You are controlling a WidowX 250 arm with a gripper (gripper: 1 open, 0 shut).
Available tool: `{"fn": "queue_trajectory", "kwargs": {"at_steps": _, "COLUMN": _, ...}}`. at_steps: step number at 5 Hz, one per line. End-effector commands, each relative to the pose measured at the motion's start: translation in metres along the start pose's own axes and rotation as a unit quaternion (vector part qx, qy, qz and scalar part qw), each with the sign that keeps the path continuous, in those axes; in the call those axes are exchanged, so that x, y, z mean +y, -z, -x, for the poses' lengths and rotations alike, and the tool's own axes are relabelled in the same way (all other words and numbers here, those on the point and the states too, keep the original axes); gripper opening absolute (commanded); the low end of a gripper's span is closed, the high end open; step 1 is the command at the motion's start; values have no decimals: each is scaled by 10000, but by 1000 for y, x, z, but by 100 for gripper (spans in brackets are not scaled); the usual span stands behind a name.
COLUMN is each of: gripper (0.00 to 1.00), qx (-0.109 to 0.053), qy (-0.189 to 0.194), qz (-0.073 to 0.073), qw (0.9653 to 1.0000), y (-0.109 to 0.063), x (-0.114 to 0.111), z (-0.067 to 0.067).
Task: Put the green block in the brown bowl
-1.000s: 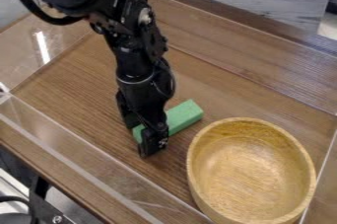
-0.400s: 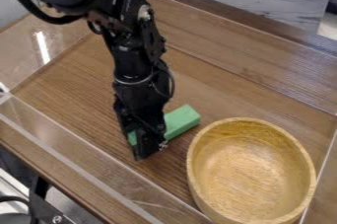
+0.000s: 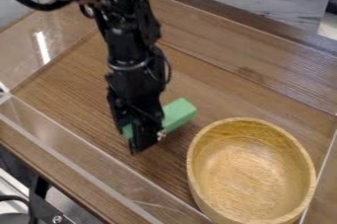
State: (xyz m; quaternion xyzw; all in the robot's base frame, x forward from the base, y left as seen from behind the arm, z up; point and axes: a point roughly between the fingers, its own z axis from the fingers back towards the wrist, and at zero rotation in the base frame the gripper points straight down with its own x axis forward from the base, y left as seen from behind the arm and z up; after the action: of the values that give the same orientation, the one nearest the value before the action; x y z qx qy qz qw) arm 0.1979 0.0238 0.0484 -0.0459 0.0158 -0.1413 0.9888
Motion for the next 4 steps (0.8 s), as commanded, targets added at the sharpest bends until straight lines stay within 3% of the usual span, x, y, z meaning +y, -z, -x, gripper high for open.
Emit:
{"fn": "queue_trajectory", "kwargs": {"at_steps": 1, "gripper": 0, "qx": -295, "qy": -148, "qz": -83, "qw": 9994, "y": -25, "x": 5, "z": -10}}
{"fn": "queue_trajectory", "kwargs": {"at_steps": 4, "gripper": 0, "qx": -408, "qy": -428, "qz": -10, "qw": 9983, "y": -27, "x": 6, "z": -18}}
